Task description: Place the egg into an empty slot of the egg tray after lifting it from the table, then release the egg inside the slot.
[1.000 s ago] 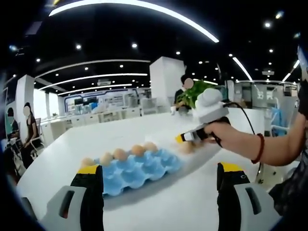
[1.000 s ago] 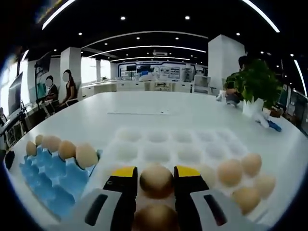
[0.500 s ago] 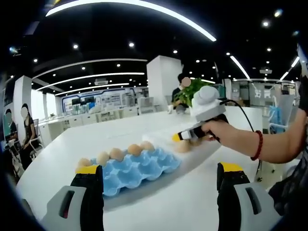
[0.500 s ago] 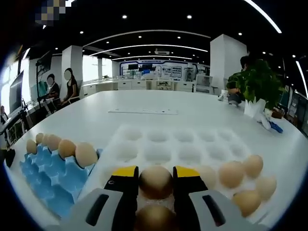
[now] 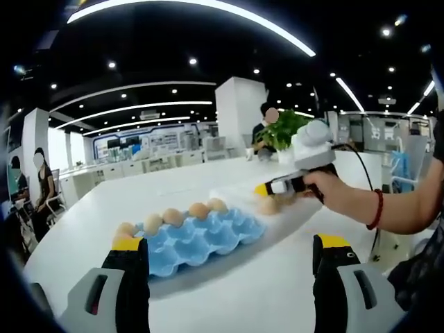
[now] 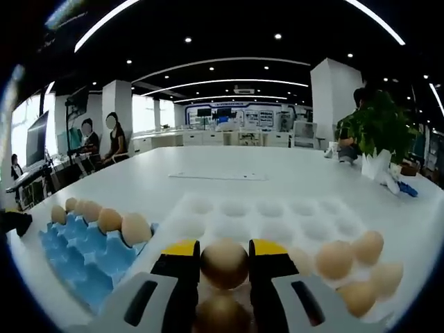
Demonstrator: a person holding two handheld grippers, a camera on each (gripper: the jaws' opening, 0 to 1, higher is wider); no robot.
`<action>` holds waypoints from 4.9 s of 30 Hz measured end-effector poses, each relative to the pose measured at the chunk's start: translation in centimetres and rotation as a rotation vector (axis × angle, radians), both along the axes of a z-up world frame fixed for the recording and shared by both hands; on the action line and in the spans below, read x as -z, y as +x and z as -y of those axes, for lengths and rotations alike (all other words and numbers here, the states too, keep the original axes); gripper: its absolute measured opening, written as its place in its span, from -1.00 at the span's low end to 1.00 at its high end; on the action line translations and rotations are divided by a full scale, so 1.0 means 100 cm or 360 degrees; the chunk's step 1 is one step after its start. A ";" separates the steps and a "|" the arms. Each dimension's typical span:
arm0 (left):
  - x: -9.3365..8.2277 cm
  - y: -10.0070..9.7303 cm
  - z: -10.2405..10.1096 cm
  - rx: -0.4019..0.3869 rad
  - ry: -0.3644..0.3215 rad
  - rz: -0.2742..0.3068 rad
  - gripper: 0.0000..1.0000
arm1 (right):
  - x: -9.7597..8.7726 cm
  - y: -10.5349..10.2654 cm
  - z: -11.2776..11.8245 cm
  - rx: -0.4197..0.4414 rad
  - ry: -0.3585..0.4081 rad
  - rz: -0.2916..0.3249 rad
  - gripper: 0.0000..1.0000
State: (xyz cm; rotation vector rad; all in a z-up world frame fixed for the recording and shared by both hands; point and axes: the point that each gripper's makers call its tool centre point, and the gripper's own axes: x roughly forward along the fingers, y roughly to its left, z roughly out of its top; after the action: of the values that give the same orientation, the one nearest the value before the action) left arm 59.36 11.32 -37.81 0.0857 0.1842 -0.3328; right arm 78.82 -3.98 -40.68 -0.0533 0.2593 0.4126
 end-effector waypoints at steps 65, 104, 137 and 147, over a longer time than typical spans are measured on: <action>0.001 0.002 0.002 0.0017 0.0022 -0.0020 0.99 | -0.005 -0.008 -0.029 -0.0168 -0.0044 0.0044 -0.39; -0.004 -0.003 0.001 0.0010 0.0034 -0.0004 1.00 | -0.019 -0.008 -0.031 -0.0223 -0.0006 0.0088 -0.39; 0.007 -0.013 -0.020 -0.0090 0.0074 -0.0059 1.00 | -0.043 -0.049 -0.115 -0.0636 0.0080 0.0123 -0.39; 0.013 -0.010 -0.024 -0.0133 0.0062 -0.0083 1.00 | -0.043 -0.060 -0.144 -0.0799 0.0157 0.0094 -0.39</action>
State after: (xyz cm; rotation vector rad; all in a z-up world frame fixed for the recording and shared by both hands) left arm 58.34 13.67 -39.15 0.1075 0.2454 -0.2483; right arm 72.79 10.44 -36.35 -0.0334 0.1646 0.9209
